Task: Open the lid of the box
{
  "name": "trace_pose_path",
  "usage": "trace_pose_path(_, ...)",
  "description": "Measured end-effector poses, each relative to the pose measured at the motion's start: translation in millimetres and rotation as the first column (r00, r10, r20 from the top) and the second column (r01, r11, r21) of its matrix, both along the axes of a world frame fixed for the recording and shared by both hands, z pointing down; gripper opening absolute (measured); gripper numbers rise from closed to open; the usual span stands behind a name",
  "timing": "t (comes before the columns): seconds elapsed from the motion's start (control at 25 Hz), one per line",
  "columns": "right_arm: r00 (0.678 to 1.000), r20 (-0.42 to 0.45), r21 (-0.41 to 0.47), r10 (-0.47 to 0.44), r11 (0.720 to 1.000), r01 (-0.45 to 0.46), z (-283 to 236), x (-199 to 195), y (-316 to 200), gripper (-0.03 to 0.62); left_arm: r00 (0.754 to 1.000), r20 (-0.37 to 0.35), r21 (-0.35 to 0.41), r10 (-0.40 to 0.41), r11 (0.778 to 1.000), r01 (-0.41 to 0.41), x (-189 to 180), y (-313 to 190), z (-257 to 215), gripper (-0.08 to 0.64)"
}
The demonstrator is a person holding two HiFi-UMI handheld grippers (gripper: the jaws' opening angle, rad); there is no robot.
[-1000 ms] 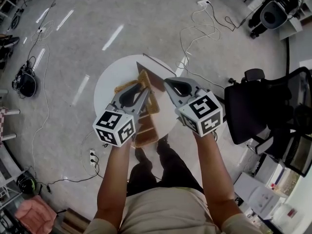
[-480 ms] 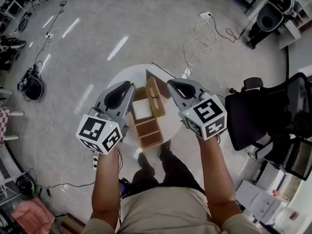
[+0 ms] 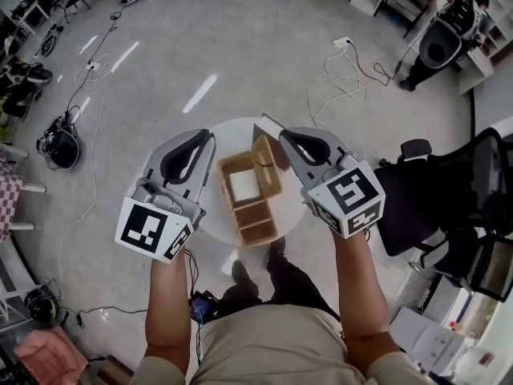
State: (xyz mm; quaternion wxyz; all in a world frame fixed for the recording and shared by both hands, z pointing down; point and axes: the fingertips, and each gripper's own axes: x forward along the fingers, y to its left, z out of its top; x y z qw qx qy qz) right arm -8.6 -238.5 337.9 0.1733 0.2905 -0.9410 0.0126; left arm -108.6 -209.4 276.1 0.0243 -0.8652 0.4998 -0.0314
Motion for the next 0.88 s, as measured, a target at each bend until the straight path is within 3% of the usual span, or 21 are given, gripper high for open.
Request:
trace_pose_path(0.72,0.998,-0.003,0.169,-0.068,0.983,0.068,-112,-43,57,-0.011,0.993,0.118,0.218,0.021,0.975,-0.047,-25,58,-120,0.028)
trace_pose_path(0.88,0.997,-0.005,0.182,-0.078,0.98,0.078,-124,-50,73,-0.011,0.988,0.15,0.155,0.03,0.986,-0.054,-31,76,-115,0.028)
